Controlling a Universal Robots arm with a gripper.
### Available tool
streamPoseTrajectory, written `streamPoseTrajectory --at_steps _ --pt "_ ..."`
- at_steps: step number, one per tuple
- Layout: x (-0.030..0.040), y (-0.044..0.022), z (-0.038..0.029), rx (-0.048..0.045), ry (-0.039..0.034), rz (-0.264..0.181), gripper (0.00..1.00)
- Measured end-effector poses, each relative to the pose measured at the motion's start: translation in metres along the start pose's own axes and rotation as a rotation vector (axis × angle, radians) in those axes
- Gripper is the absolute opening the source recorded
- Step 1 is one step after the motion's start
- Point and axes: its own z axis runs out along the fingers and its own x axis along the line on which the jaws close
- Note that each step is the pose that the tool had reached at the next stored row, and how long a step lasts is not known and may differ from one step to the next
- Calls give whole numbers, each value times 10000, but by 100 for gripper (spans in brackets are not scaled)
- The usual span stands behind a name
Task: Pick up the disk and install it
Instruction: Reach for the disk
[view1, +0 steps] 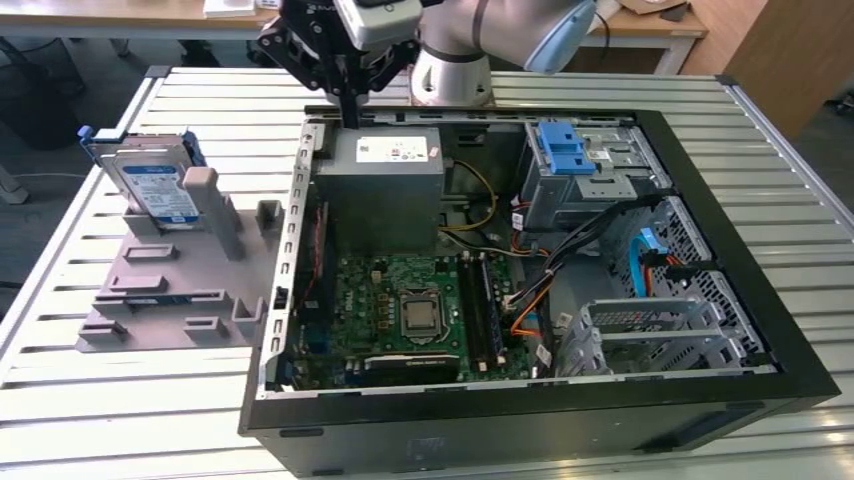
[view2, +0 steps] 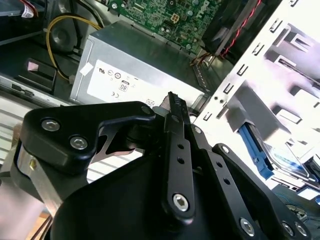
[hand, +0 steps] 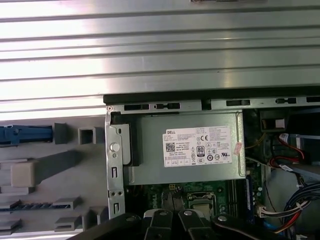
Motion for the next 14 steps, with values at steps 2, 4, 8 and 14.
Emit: streamPoseTrajectory --at_steps 2,4,8,14 --pt "18 2 0 0 -1 0 11" --pt "34 5 -1 0 0 1 11" --pt "68 9 -1 0 0 1 11" --pt "116 13 -2 0 -1 1 11"
